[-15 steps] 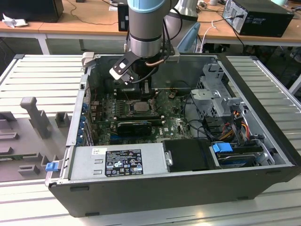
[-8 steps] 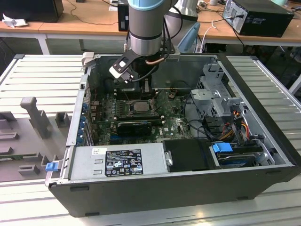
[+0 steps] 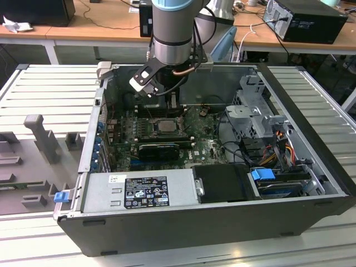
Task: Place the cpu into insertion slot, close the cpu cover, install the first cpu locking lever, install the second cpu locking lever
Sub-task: 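Close the cpu cover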
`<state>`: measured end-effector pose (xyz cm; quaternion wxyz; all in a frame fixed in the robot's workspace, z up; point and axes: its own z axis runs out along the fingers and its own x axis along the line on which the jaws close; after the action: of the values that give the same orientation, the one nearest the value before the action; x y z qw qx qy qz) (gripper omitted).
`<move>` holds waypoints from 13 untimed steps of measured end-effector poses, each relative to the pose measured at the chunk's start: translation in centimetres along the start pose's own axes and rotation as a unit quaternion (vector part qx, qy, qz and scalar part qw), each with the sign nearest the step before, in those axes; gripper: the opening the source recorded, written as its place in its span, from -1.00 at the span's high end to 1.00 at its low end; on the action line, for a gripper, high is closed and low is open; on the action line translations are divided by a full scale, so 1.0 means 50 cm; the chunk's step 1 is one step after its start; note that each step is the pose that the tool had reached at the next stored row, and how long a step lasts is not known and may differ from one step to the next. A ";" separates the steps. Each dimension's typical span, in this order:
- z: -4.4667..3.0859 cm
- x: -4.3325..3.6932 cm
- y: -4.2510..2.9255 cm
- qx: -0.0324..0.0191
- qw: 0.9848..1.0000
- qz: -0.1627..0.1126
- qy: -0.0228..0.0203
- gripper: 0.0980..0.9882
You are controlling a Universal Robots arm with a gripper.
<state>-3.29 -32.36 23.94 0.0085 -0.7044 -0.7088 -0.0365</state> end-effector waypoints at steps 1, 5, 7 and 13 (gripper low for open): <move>-0.001 0.000 0.000 0.000 1.000 0.000 0.000 0.98; -0.003 0.002 0.004 0.000 1.000 0.000 0.000 0.98; -0.012 0.003 0.004 0.000 1.000 0.000 0.000 0.98; -0.015 0.003 0.006 0.000 1.000 0.000 0.000 0.98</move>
<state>-3.02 -32.23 24.74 0.0084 -0.7044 -0.7088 -0.0363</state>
